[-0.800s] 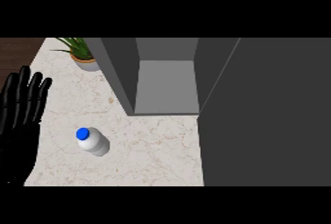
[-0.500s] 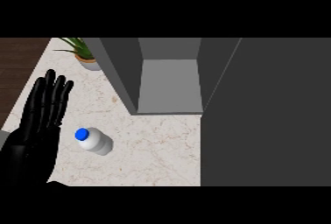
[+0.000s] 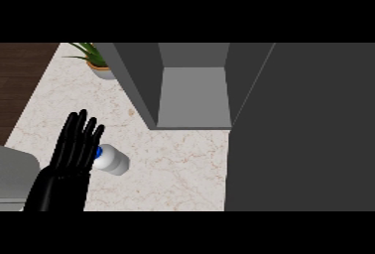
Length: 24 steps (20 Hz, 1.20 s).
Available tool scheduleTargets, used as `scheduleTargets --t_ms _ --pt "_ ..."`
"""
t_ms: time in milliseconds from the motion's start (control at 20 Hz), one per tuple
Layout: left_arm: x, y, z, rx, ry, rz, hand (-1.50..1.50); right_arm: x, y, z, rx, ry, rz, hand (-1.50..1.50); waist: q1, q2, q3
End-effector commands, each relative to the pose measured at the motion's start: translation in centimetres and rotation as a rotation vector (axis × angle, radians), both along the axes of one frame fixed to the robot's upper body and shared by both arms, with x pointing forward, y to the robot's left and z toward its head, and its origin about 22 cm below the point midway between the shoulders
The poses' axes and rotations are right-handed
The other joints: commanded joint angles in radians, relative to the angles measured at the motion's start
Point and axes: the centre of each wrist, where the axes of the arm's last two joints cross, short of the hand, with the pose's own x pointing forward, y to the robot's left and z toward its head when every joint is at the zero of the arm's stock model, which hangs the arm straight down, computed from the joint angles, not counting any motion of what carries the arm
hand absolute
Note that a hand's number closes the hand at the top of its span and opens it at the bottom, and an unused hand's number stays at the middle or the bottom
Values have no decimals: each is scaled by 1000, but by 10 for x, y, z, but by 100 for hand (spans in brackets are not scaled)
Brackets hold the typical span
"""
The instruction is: Pick up the bottled water, place it into the cabinet and close the cabinet
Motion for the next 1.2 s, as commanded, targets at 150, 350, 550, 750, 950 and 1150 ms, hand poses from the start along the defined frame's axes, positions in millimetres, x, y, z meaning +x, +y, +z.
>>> scheduleTargets --t_ms 150,350,550,750,950,1150 --pt "-31 12 3 -22 51 28 -150 -27 -7 -1 53 23 13 -150 3 1 0" --pt "-56 -5 -6 -36 70 6 -150 -24 -14 -5 48 27 31 -150 8 0 0" --pt "-54 14 -11 -14 72 27 -150 -44 -12 -10 45 39 33 -150 3 0 0" --pt "-55 19 -20 -4 41 43 -150 -42 0 -20 43 23 23 -150 4 1 0" --pt "-64 32 -21 0 18 56 -150 -54 -13 -19 49 19 17 -150 3 0 0" --pt "-62 34 -37 -20 31 88 -150 -44 4 -4 37 24 34 -150 6 1 0"
